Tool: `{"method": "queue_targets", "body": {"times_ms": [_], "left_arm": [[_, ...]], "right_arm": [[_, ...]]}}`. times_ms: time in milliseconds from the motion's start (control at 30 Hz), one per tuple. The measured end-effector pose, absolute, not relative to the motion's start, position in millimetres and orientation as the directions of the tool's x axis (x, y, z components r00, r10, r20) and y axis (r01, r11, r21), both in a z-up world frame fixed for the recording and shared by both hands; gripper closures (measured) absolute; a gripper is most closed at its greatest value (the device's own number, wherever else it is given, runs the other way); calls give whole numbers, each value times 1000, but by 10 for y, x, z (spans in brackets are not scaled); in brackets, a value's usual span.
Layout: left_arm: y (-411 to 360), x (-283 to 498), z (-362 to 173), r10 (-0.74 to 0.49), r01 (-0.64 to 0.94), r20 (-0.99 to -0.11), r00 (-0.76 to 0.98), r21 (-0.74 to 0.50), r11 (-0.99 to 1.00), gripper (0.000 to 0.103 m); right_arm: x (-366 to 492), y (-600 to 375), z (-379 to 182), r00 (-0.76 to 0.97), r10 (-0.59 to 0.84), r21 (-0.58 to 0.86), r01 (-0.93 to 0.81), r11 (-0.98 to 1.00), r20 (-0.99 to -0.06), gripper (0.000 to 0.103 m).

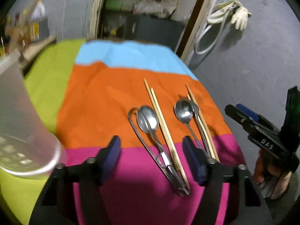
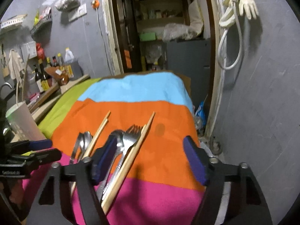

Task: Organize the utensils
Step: 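Move the left tool to the metal tong clip while the right tool approaches a chopstick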

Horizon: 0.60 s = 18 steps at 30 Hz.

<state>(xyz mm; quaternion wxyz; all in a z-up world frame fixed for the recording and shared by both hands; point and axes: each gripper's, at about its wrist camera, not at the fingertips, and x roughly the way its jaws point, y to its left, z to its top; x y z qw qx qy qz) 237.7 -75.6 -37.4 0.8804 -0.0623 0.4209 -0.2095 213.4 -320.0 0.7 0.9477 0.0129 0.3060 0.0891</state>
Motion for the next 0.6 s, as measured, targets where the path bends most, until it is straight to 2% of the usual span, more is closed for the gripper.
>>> {"method": "queue_targets", "body": {"times_ms": [67,167,500,600], "left_arm": [[-758,2465,-444,-440,305,-738,511,-323,896,55],[-774,2548,-504,-430,301,-762,485,-316,900,65],[-770,2708,-538,-392,276,-798,457,-292,916,70],[-758,2747,-552,-391,259,-800,454,-302,918,78]], "right_arm": [[2195,-3194,-41,772,186,86,-169,982,-608,54],[2287,-3181,-113,735,206,107,-179,978,-646,63],[2566,-3111,-307,635,231,144,-187,972,-737,71],[2623,-3074,-331,620,232,140,-193,971,-750,74]]}}
